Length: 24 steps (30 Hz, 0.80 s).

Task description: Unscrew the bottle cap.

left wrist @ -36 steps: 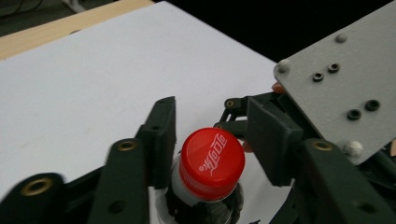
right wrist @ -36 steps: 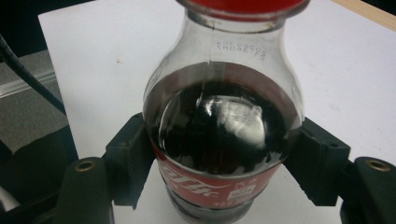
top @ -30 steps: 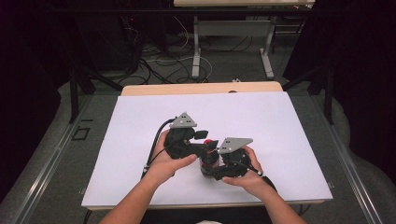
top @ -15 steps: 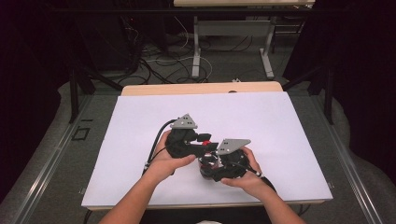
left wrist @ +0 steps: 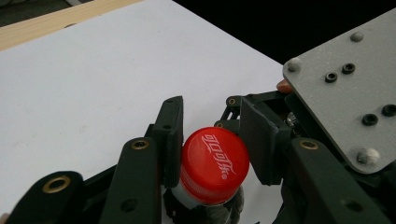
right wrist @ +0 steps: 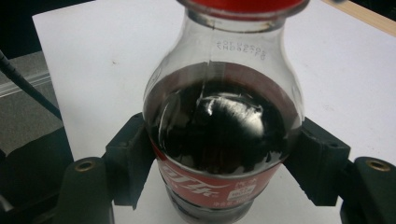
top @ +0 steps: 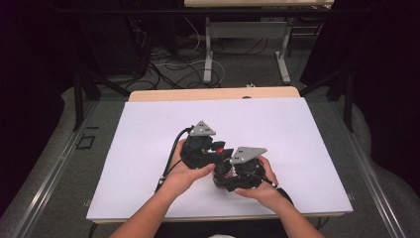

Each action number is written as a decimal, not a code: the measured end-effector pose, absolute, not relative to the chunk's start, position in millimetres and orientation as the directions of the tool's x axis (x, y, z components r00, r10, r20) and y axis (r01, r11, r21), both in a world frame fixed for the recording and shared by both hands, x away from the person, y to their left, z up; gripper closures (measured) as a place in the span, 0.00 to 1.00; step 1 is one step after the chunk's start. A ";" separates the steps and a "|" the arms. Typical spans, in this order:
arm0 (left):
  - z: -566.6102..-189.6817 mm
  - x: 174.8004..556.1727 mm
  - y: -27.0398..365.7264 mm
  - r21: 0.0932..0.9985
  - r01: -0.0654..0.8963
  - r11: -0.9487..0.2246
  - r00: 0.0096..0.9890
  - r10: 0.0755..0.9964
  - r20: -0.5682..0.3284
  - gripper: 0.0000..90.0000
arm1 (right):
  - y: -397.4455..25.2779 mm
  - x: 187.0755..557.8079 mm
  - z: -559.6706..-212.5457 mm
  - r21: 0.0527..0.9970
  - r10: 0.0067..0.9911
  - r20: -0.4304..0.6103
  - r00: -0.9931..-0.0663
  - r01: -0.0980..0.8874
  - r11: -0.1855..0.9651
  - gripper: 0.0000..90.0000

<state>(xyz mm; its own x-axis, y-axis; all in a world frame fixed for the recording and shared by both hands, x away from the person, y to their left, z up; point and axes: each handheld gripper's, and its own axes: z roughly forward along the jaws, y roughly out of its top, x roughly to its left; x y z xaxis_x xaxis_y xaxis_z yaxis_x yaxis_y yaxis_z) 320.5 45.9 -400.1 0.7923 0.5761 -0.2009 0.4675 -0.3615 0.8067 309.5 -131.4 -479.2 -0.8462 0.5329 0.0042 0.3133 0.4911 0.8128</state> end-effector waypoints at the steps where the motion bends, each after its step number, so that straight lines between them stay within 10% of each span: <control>1: -399.5 320.1 46.9 0.813 0.458 -0.358 0.798 0.569 -0.199 0.54 | -132.5 310.4 -479.2 0.814 0.527 0.005 -0.850 0.309 0.492 0.33; 24: -407.7 327.4 55.7 0.830 0.397 -0.392 0.858 0.479 -0.184 0.65 | -129.7 308.3 -480.1 0.808 0.517 0.006 -0.856 0.309 0.502 0.33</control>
